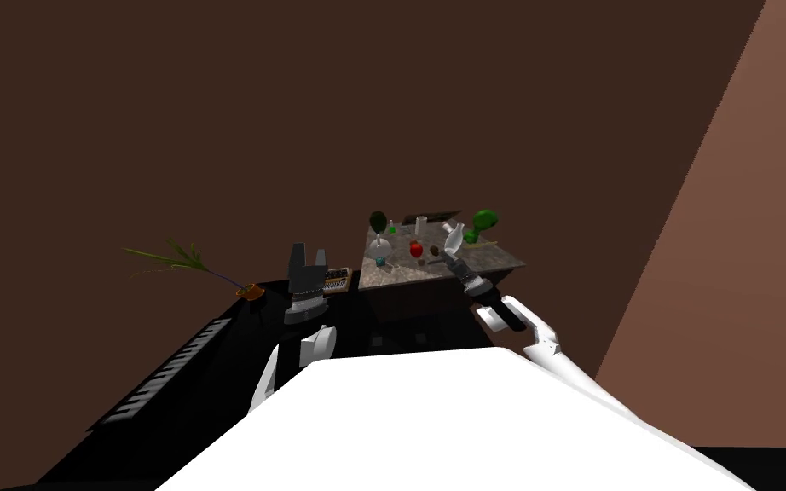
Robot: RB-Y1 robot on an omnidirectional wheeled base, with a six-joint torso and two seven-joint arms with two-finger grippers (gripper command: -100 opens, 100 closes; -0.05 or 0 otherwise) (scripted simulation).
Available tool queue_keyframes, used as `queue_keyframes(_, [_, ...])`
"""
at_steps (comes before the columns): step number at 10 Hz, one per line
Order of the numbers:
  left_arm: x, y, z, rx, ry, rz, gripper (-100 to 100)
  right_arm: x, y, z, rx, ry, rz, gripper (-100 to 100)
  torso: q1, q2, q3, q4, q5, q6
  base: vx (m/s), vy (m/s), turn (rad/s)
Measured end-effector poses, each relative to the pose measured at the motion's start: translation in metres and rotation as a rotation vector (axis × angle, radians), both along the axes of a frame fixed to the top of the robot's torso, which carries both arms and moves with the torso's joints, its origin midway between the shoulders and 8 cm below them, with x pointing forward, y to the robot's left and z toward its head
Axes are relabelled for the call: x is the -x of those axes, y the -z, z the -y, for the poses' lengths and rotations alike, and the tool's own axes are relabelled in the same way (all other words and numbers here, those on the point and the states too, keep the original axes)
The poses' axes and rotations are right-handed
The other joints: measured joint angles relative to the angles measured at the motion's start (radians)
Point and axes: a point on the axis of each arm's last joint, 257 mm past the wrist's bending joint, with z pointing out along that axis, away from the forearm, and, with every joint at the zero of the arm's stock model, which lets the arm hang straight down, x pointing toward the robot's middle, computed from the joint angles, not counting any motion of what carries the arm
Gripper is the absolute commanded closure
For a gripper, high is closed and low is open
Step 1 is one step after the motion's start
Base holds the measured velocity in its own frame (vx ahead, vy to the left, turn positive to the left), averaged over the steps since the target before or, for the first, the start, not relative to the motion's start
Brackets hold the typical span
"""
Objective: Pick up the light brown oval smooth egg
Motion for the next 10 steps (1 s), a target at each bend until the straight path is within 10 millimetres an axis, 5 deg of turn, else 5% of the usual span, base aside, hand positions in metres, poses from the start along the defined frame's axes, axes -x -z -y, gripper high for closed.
queue_keyframes(6, [0.000, 0.000, 0.000, 0.000, 0.000, 0.000, 0, -0.020, 0.052, 0.025, 0.387, 0.012, -0.015, -100, 0.001, 0.000, 0.000, 0.000, 0.000, 0.001, 0.008, 0.039, 0.092])
queue_keyframes(10, [0.000, 0.000, 0.000, 0.000, 0.000, 0.000, 0, -0.029, 0.087, 0.065, 0.640, 0.027, -0.037, -100, 0.000, 0.001, 0.001, 0.000, 0.000, 0.000, 0.003, 0.040, 0.118])
